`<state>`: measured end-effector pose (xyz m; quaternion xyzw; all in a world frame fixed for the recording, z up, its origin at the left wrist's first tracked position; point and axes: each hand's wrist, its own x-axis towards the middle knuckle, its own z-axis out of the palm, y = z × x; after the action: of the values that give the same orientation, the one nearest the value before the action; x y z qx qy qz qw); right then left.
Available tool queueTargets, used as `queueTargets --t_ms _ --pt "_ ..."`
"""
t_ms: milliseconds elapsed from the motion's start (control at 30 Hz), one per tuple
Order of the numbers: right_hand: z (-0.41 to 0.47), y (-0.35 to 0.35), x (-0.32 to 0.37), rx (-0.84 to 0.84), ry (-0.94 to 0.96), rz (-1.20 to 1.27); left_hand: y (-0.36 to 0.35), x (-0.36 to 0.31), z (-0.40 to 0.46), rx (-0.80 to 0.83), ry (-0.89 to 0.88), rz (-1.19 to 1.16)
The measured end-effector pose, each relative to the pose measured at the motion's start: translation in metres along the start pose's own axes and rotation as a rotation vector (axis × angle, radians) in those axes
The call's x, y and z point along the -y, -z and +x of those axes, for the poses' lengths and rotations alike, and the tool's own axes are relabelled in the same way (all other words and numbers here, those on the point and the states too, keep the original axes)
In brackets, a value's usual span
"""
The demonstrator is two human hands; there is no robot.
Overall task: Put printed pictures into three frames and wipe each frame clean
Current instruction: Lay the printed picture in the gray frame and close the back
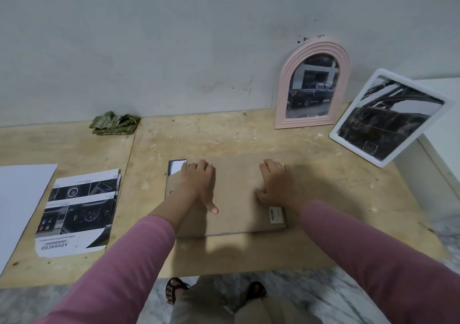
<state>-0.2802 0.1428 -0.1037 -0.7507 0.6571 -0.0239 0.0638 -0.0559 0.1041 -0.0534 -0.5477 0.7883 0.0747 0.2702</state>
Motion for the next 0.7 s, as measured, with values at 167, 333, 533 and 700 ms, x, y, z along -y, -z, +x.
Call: queueTargets --t_ms 167,333,533,700 --pt "0.023 0.017 -0.012 -0.121 -0.517 0.583 0.009 -0.004 0.006 -0.006 0.02 0.003" --pt "0.047 0.024 -0.016 0.083 -0.672 0.755 0.003 0.006 0.025 -0.167 0.12 -0.298" --pt "0.066 0.019 -0.002 0.14 -0.793 1.036 -0.002 0.008 0.042 -0.11 0.151 -0.326" --pt "0.067 0.012 0.004 0.146 -0.818 1.017 0.0 0.013 0.044 -0.13 0.117 -0.361"
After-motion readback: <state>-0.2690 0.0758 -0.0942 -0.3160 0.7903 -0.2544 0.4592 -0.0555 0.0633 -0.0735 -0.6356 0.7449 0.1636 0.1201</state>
